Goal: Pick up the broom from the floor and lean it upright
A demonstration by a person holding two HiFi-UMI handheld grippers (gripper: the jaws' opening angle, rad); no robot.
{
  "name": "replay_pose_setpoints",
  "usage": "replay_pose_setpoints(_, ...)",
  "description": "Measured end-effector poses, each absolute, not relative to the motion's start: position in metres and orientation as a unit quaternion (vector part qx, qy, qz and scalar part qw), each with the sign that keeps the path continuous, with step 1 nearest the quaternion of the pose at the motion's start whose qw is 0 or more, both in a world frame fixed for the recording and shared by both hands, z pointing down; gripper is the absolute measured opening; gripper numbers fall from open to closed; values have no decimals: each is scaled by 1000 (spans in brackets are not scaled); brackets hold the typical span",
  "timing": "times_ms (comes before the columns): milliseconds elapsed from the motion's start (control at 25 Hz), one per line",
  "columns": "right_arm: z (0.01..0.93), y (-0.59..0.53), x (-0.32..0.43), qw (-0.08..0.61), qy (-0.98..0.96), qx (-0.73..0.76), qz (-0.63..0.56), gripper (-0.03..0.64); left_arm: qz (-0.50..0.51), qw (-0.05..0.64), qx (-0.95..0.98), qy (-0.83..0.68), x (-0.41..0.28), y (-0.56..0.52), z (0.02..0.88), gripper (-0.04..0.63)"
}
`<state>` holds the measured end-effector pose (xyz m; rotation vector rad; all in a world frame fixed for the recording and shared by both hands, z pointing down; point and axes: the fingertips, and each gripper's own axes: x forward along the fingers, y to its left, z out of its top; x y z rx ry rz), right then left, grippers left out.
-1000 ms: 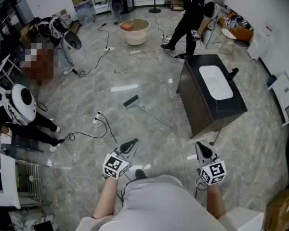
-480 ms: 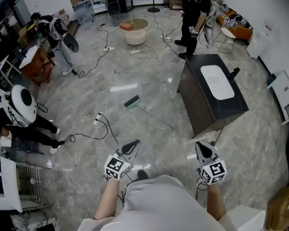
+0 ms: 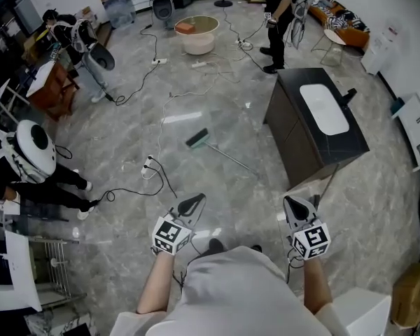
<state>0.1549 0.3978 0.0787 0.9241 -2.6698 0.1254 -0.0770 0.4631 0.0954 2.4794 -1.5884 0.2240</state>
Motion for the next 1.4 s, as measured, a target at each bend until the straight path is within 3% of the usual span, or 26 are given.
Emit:
replay_pose_setpoints(560, 104, 390, 96, 170, -930, 320, 66, 0, 82, 116, 839, -525, -127, 452, 118, 12)
replay_pose_setpoints(1400, 163, 171, 89, 189, -929, 295, 116, 0, 139, 146, 833, -515, -122, 254, 165, 12)
